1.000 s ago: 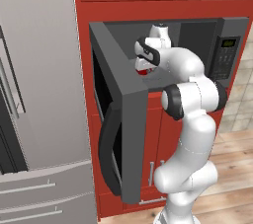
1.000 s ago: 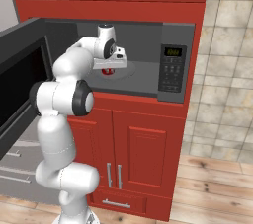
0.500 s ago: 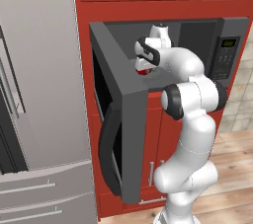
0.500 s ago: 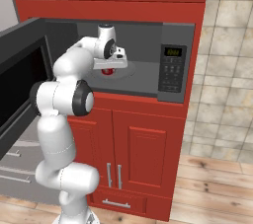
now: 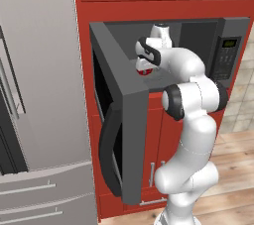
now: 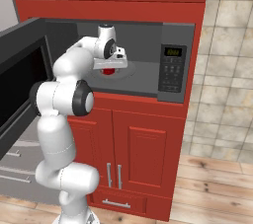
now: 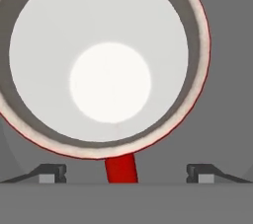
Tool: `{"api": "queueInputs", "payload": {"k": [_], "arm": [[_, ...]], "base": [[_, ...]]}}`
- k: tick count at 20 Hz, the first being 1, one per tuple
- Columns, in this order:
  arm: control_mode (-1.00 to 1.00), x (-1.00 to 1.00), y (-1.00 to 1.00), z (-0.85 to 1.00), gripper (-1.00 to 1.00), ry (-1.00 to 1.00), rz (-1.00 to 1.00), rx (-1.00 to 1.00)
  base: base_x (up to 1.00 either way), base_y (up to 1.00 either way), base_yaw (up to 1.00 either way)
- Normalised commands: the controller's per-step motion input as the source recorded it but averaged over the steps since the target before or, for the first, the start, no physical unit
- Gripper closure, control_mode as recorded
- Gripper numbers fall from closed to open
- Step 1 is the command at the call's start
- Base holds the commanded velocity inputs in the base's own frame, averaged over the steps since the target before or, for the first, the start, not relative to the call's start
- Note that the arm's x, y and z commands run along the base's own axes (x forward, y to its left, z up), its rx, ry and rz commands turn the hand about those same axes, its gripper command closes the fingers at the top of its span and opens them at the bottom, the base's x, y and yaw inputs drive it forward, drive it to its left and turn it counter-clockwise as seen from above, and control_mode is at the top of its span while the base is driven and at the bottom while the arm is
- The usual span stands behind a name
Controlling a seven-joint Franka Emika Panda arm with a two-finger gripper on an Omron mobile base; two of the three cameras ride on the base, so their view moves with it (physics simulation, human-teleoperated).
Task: Pick the mug from the counter and place it inside the microwave. Then close the microwave.
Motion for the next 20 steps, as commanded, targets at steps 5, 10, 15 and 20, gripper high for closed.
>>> {"api": "queueInputs", "payload": {"k": [5,10,15,20], "arm": [[-1.00,-0.18,-0.01,0.00,-1.00,0.00,0.00,0.01],[-1.00,-0.28,-0.06,0.00,-1.00,0.00,0.00,0.02],[-1.00,-0.31,-0.13,0.00,-1.00,0.00,0.00,0.02],[-1.00,-0.26,-0.04,0.00,-1.00,0.00,0.00,0.01]], "base": [[0.00,0.00,0.00],[0.00,0.00,0.00],[0.00,0.00,0.00],[0.00,0.00,0.00]]}}
